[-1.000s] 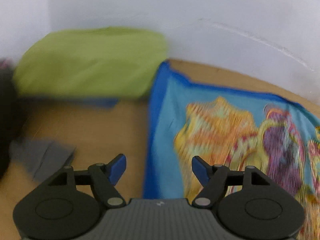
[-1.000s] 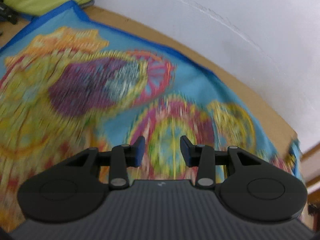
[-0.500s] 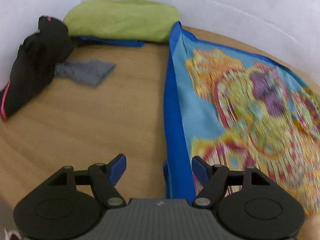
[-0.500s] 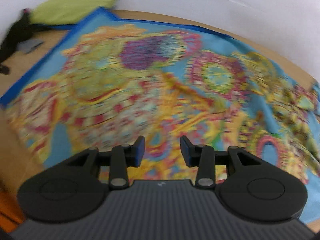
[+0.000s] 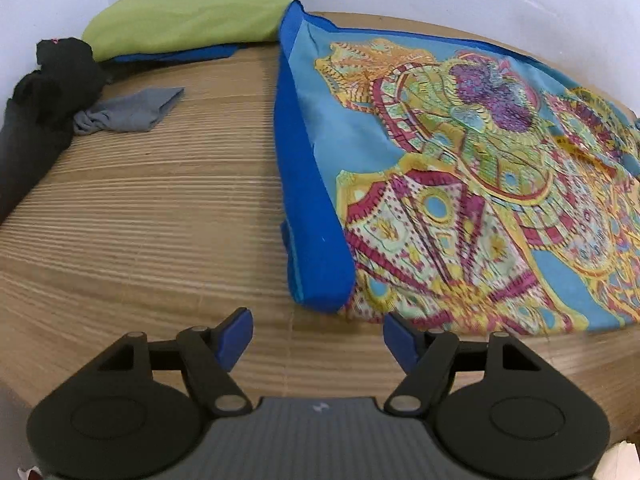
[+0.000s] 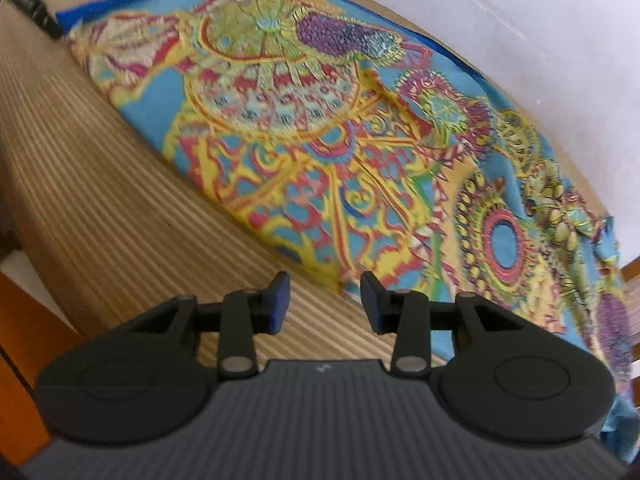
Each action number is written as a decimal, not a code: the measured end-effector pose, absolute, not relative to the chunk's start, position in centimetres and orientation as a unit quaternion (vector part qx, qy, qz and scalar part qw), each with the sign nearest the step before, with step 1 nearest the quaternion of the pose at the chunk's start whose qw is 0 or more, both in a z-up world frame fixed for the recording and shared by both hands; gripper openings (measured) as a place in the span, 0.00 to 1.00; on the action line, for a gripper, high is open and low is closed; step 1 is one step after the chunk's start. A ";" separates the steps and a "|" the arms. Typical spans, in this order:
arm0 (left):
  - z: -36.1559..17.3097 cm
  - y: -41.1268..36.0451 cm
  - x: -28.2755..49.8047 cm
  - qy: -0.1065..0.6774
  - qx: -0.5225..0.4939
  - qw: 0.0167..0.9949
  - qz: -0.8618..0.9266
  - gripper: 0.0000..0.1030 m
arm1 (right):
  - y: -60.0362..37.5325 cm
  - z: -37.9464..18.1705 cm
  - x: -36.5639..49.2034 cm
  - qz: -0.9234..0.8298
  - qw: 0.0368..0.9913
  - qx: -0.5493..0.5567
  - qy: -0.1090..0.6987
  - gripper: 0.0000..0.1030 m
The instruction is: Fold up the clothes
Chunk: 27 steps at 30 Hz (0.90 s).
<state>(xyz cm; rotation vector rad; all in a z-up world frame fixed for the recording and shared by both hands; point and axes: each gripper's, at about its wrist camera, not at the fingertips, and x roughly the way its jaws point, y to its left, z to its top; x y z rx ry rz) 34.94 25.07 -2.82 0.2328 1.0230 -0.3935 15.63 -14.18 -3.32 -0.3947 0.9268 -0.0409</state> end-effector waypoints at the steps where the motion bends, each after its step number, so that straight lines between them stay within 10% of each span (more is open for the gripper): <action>1: -3.2 25.1 35.5 0.488 0.105 0.845 -0.191 0.72 | -14.2 -3.4 15.9 -0.021 0.876 -0.188 0.444 0.40; 4: -4.1 25.4 37.0 0.502 0.082 0.837 -0.204 0.71 | -14.3 -3.4 16.9 -0.024 0.880 -0.173 0.442 0.40; 6: -3.9 25.5 37.3 0.496 0.063 0.835 -0.231 0.53 | -14.0 -3.6 17.7 -0.028 0.880 -0.180 0.439 0.40; 8: -3.9 25.7 37.7 0.503 0.041 0.828 -0.245 0.13 | -14.1 -3.1 18.2 -0.039 0.886 -0.175 0.427 0.40; 10: -3.9 26.1 38.3 0.520 0.004 0.815 -0.255 0.06 | -14.5 -2.4 18.5 -0.047 0.895 -0.162 0.414 0.39; 12: -3.3 26.8 38.7 0.528 -0.030 0.808 -0.260 0.04 | -14.8 -1.6 18.8 -0.056 0.903 -0.149 0.400 0.34; 14: -2.2 27.2 39.0 0.526 -0.049 0.806 -0.266 0.04 | -15.2 -0.8 19.2 -0.065 0.910 -0.136 0.386 0.04; 27: 6.5 22.5 50.9 0.438 -0.087 0.860 -0.247 0.05 | -20.6 7.0 30.1 -0.058 0.956 -0.145 0.247 0.03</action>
